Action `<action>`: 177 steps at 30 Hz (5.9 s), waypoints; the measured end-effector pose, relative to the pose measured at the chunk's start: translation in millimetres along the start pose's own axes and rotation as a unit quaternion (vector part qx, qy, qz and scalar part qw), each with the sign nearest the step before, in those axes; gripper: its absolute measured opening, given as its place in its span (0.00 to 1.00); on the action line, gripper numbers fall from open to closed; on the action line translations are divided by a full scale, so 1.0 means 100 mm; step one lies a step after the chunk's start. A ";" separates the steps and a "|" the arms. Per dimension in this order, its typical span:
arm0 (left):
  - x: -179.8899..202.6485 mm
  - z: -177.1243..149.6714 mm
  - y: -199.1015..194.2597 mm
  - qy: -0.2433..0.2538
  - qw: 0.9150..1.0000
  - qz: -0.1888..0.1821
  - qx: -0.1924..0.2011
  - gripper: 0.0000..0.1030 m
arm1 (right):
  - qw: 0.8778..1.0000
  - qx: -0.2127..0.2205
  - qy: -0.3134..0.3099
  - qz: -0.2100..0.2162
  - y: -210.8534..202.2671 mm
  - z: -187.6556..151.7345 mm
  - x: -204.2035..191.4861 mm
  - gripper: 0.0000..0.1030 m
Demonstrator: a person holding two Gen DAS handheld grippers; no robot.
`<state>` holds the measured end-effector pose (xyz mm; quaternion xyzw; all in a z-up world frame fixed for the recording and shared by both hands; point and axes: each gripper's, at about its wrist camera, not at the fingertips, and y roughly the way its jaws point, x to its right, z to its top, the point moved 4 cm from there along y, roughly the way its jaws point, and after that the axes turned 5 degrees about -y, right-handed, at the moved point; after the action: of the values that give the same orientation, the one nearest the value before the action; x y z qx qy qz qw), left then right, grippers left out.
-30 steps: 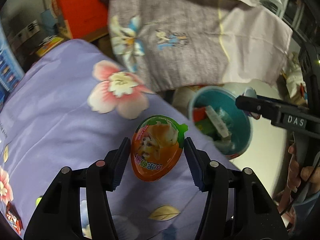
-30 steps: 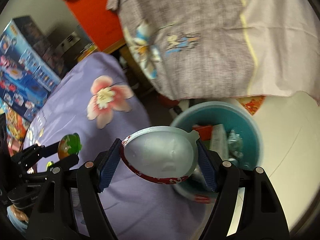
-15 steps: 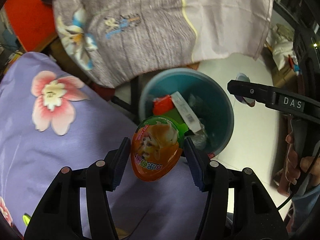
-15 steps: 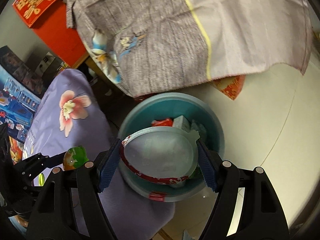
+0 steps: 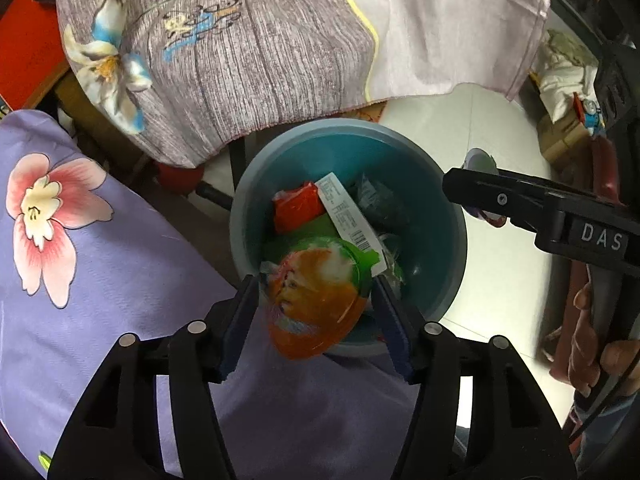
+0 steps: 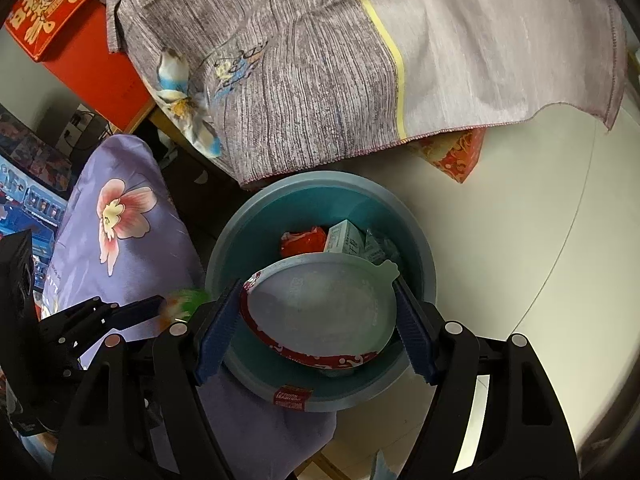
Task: Collect trash
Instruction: 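Carry cup and egg candy over bin and release both, then move both tools back over the table toward the lid and wrapper, then grasp lime-green lid with right tool while left tool grasps Ovaltine wrapper, then carry lid and wrapper over bin and release both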
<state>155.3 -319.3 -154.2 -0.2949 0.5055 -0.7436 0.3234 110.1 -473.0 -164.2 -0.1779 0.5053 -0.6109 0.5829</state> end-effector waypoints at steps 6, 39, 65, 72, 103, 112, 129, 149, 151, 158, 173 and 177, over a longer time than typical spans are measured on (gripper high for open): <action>-0.19 -0.03 -0.02 -0.031 0.999 0.010 0.003 0.76 | 1.000 -0.009 -0.009 0.006 0.10 0.05 -0.09 0.68; -2.14 -1.54 -1.31 -0.220 0.969 0.058 0.094 0.88 | 0.978 -0.076 -0.190 0.047 0.23 -0.53 -2.62 0.74; -4.09 -3.84 -2.35 -0.450 0.864 0.161 0.160 0.88 | 0.904 -0.161 -0.387 0.085 1.05 -1.86 -5.15 0.74; -4.31 -3.95 -2.30 -0.477 0.851 0.155 0.157 0.88 | 0.896 -0.158 -0.412 0.053 1.19 -1.96 -5.19 0.72; -4.40 -3.58 -2.01 -0.484 0.841 0.208 0.123 0.57 | 0.923 -0.108 -0.360 0.076 0.84 -1.48 -4.54 0.52; -3.62 -2.76 -1.94 -0.386 0.899 0.147 0.142 0.57 | 0.951 -0.068 -0.294 0.068 0.50 -1.07 -3.87 0.52; -1.75 -1.18 -1.35 -0.180 0.975 0.046 0.123 0.57 | 0.989 0.023 -0.146 0.015 -0.23 -0.29 -1.96 0.52; -0.14 -0.27 -0.35 -0.027 0.999 0.002 0.037 0.57 | 0.999 0.021 -0.036 -0.007 -0.25 -0.10 -0.34 0.52; -0.07 -0.22 -0.26 -0.021 0.999 0.000 0.029 0.57 | 0.999 0.021 -0.029 -0.008 -0.24 -0.09 -0.25 0.52; 0.04 -0.05 -0.09 -0.016 1.000 -0.005 0.015 0.66 | 1.000 0.018 -0.017 -0.014 -0.22 -0.08 -0.07 0.52; -0.18 -0.10 -0.15 -0.036 0.999 0.021 0.022 0.89 | 0.999 0.001 -0.036 0.006 -0.03 -0.01 -0.28 0.53; -0.26 -0.17 -0.21 -0.048 0.998 0.021 0.027 0.89 | 0.999 0.001 -0.044 0.010 -0.01 0.00 -0.39 0.57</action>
<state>154.4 -283.3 -142.3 -0.3109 0.4755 -0.7346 0.3709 119.7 -438.5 -149.3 -0.1991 0.4800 -0.5975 0.6107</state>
